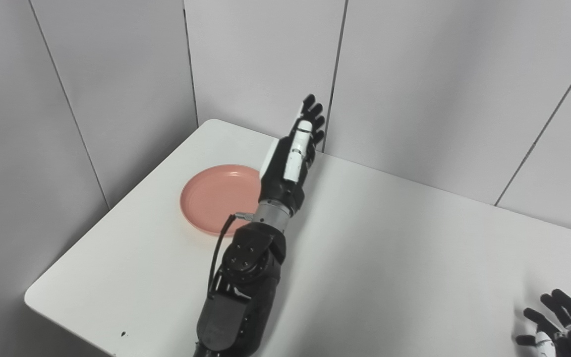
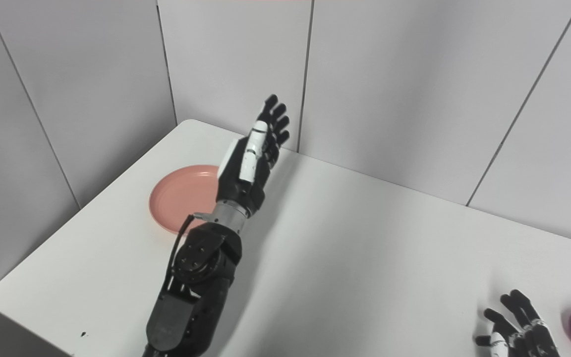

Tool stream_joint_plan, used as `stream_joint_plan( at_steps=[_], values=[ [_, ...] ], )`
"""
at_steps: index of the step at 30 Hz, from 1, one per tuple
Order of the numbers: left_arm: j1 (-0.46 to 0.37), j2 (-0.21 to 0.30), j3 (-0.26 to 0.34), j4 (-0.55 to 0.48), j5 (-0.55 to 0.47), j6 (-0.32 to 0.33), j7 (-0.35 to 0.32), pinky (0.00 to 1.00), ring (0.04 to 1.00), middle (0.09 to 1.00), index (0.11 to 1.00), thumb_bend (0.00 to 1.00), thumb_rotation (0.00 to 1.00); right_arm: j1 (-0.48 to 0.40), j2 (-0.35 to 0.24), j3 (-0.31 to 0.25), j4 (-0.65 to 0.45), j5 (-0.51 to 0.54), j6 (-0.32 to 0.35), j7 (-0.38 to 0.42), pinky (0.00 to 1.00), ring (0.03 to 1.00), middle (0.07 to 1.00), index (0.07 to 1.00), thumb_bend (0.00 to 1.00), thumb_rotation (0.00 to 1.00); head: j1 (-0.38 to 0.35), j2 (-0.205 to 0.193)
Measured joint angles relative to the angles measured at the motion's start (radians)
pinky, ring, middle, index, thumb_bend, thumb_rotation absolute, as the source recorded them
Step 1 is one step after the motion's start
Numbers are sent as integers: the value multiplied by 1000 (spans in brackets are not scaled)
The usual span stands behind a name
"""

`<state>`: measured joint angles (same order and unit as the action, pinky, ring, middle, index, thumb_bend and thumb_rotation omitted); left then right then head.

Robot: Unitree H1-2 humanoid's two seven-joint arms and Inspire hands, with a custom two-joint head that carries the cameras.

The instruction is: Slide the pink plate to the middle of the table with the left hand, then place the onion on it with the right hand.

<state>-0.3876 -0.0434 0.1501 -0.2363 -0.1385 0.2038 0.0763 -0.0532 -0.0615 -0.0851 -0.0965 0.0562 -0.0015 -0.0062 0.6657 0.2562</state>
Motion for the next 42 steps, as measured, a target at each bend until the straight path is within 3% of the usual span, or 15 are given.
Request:
stream_joint_plan(
  at_steps=[21, 31, 42],
  values=[
    [-48, 85, 190, 1, -56, -1, 79, 999, 1000, 1000, 984, 417, 1000, -6, -4, -5, 7, 10, -4, 1, 430, 708, 814, 830, 375, 0, 15, -3],
    [-54, 155, 286, 9, -86, -1, 126, 951, 983, 984, 962, 429, 1000, -8, -13, -5, 13, 15, -15, 4, 430, 697, 803, 819, 375, 0, 25, -2],
    [-34, 222, 372, 39, -145, -4, 146, 981, 979, 980, 963, 436, 1000, -6, -16, -7, 13, 23, -19, 11, 430, 697, 804, 822, 376, 0, 28, 5]
  ],
)
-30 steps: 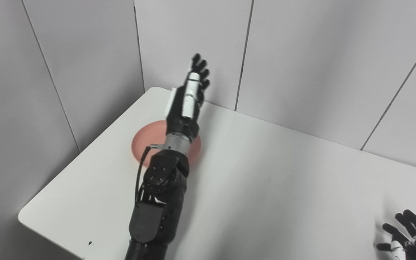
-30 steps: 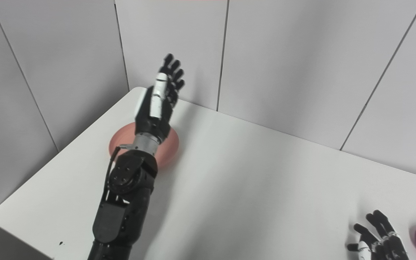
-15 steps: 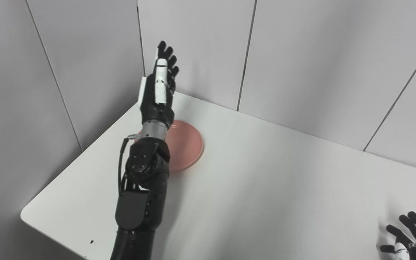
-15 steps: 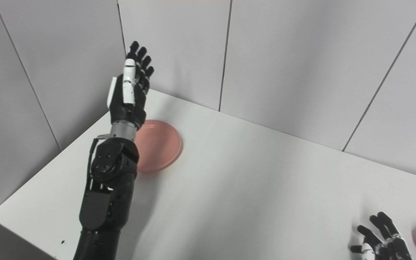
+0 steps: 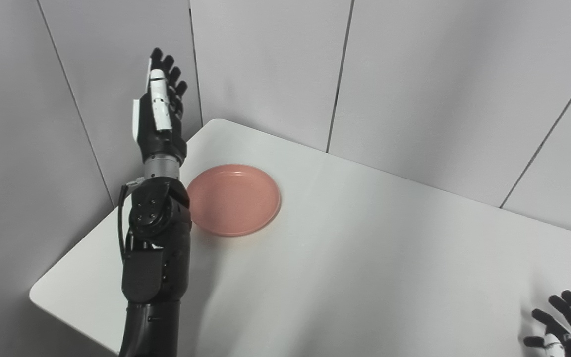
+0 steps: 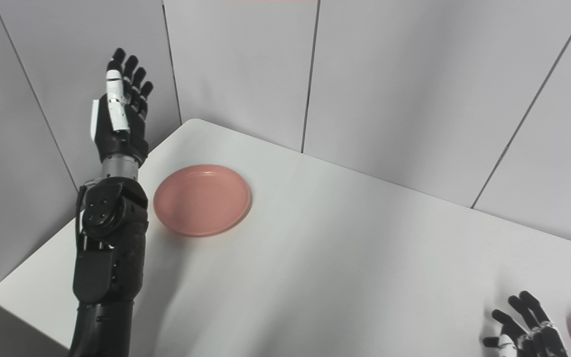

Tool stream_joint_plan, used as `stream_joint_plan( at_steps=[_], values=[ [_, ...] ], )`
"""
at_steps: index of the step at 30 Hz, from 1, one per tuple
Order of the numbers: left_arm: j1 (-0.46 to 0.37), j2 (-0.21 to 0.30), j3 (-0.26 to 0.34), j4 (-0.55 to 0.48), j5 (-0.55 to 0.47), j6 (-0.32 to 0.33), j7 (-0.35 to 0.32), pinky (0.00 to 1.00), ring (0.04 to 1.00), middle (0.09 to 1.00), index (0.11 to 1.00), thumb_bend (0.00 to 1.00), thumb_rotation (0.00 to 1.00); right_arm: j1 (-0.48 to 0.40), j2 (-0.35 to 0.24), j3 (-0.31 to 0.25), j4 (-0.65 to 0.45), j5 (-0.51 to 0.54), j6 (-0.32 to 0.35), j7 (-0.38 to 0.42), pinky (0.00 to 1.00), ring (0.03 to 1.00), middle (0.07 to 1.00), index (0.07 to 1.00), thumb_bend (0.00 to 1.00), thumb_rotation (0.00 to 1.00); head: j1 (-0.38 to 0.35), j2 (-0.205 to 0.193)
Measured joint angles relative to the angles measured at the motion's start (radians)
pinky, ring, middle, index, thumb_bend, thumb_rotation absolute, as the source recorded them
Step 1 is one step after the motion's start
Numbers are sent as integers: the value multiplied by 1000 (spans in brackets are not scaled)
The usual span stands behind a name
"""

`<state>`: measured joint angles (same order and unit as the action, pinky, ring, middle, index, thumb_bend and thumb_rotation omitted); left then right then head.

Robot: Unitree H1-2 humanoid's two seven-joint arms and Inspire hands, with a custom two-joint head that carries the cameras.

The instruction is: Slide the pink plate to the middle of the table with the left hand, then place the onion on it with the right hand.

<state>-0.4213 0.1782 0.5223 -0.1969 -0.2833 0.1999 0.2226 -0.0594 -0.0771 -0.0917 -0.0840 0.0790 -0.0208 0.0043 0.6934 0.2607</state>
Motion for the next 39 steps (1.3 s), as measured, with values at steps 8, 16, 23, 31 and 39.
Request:
stream_joint_plan(
  at_steps=[8, 16, 23, 31, 39],
  values=[
    [37, 26, 18, 41, -49, -6, -4, 1000, 989, 986, 969, 417, 1000, 2, -2, -2, -2, -1, -5, 1, 429, 699, 803, 820, 375, 0, 9, 6],
    [67, 29, 42, 70, -109, -9, -6, 999, 989, 988, 963, 404, 1000, 4, -6, -5, -3, 11, -4, 3, 429, 688, 792, 810, 377, 0, 15, 9],
    [99, 38, 51, 90, -153, -9, -10, 1000, 998, 1000, 987, 408, 1000, 8, -14, -4, -6, 11, -4, 6, 429, 692, 793, 809, 377, 0, 18, 11],
    [123, 55, 53, 154, -196, -9, -30, 997, 995, 998, 982, 394, 1000, 11, -16, -3, -8, 11, -4, 9, 430, 698, 798, 814, 377, 0, 17, 11],
    [144, 60, 56, 217, -219, -22, -49, 1000, 1000, 1000, 986, 401, 1000, 11, -16, -4, -8, 13, -4, 9, 429, 687, 788, 804, 378, 0, 18, 12]
  ],
)
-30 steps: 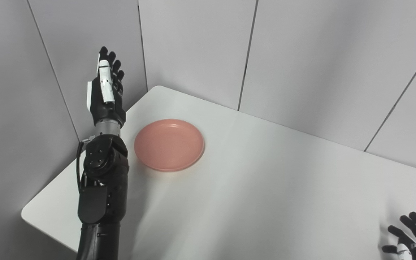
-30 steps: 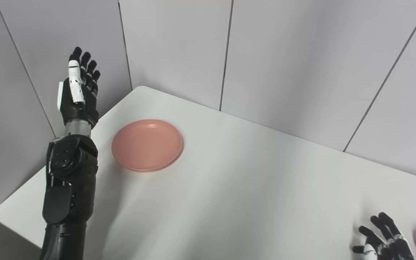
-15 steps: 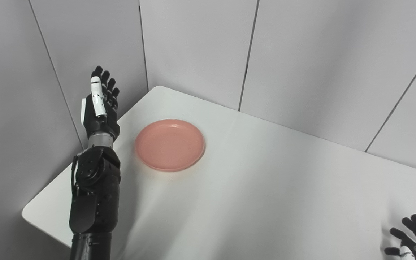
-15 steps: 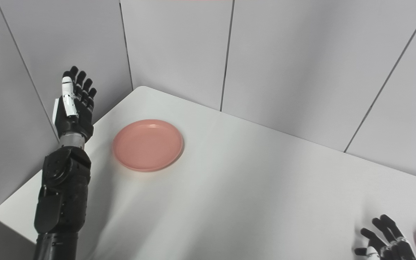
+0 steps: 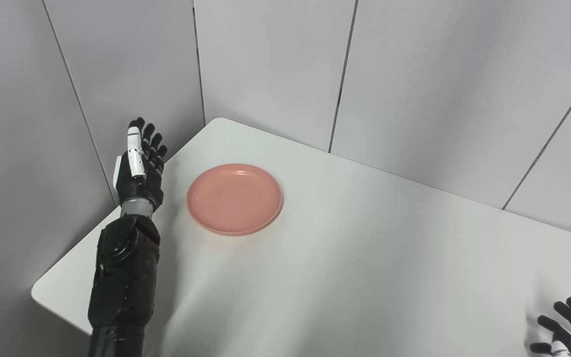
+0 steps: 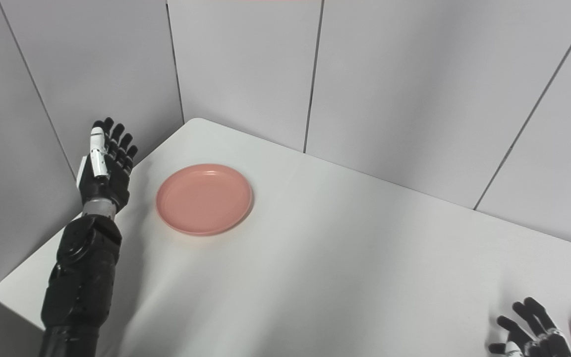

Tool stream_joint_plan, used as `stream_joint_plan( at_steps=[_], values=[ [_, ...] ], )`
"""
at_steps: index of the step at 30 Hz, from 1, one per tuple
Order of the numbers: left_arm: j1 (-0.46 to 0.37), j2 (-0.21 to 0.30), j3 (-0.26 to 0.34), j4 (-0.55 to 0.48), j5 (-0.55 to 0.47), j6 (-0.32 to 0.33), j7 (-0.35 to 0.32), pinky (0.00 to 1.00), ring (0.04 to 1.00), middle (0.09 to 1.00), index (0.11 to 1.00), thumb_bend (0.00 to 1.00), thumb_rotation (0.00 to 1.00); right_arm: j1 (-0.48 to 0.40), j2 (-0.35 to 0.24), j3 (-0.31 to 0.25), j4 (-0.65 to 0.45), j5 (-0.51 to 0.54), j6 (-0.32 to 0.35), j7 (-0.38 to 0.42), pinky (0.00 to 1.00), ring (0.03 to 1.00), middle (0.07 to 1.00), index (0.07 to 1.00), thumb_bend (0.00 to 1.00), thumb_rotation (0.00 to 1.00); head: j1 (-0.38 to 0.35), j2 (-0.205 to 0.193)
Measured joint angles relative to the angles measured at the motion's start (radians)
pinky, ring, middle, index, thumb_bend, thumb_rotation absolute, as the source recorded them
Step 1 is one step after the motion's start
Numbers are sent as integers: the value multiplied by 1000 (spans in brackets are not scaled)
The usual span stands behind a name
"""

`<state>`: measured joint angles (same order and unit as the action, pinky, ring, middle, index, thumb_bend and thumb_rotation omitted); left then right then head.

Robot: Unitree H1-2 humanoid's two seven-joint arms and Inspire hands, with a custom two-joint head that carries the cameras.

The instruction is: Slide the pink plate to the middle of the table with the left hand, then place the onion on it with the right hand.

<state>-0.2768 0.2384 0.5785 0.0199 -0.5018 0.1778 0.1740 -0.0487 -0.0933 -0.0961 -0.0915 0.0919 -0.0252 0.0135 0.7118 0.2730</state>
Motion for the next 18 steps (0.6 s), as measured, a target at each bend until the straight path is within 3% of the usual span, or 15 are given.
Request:
stream_joint_plan(
  at_steps=[18],
  values=[
    [23, -4, -9, 69, -20, -6, -17, 1000, 1000, 1000, 998, 409, 1000, 1, -6, -1, 1, 7, 0, 11, 429, 686, 784, 800, 377, 0, 2, 5]
  ],
)
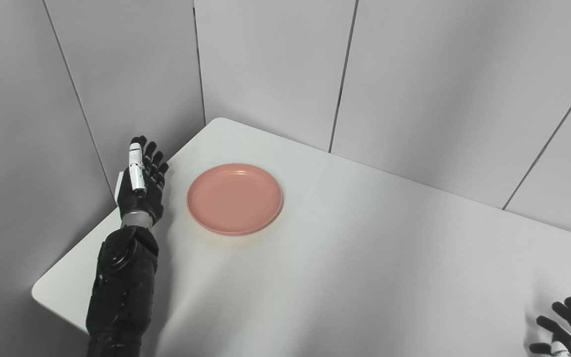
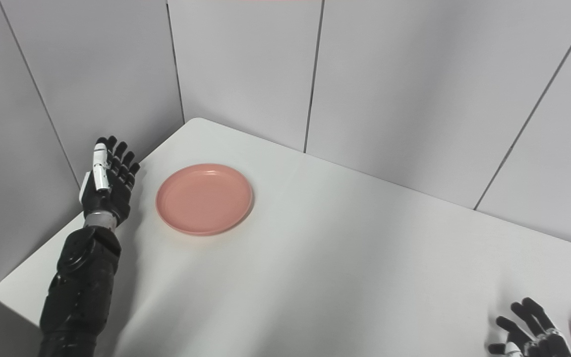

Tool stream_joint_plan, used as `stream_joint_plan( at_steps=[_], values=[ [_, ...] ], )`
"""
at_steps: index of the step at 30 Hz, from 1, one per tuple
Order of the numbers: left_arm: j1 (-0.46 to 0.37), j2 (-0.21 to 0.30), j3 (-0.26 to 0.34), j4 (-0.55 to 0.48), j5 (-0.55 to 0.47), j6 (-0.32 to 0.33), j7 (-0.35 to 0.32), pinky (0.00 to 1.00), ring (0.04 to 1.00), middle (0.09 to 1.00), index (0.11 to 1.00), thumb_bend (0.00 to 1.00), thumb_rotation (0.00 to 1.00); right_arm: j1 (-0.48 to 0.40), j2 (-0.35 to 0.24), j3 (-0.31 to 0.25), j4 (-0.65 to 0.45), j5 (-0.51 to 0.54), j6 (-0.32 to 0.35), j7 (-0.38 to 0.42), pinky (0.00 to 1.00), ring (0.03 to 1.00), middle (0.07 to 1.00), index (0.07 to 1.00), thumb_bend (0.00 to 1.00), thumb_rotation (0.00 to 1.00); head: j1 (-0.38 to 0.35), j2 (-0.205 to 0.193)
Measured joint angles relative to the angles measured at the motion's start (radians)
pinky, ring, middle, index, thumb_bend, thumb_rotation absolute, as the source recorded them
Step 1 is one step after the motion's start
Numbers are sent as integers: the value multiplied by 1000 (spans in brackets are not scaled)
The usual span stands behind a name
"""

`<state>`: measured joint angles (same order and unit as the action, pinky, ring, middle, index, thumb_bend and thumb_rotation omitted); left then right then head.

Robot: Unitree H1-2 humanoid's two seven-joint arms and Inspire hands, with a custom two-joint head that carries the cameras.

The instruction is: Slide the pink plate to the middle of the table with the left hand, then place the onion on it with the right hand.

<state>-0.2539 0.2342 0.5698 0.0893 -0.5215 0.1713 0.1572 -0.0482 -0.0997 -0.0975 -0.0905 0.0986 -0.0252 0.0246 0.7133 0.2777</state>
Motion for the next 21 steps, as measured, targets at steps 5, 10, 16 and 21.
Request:
stream_joint_plan(
  at_steps=[5, 10, 16, 21],
  values=[
    [3, -1, -13, 5, 1, 0, 0, 1000, 999, 1000, 998, 404, 1000, 0, 0, -2, 0, 1, 0, 0, 430, 687, 784, 799, 377, 0, 0, 0],
    [3, -4, -22, 40, -1, -1, -1, 1000, 997, 1000, 995, 398, 1000, 1, 0, -3, 0, 1, 0, 0, 430, 685, 785, 801, 378, 0, -6, 2],
    [1, -5, -46, 45, -1, -2, -3, 1000, 980, 991, 983, 387, 1000, 2, 1, -4, -1, 0, 0, -1, 429, 685, 787, 805, 378, 0, -11, 0],
    [-16, 1, -56, 70, -7, -4, -27, 1000, 993, 1000, 997, 387, 1000, 3, 4, -3, -2, -3, 0, -5, 429, 684, 787, 804, 378, 0, -12, -3]
  ],
)
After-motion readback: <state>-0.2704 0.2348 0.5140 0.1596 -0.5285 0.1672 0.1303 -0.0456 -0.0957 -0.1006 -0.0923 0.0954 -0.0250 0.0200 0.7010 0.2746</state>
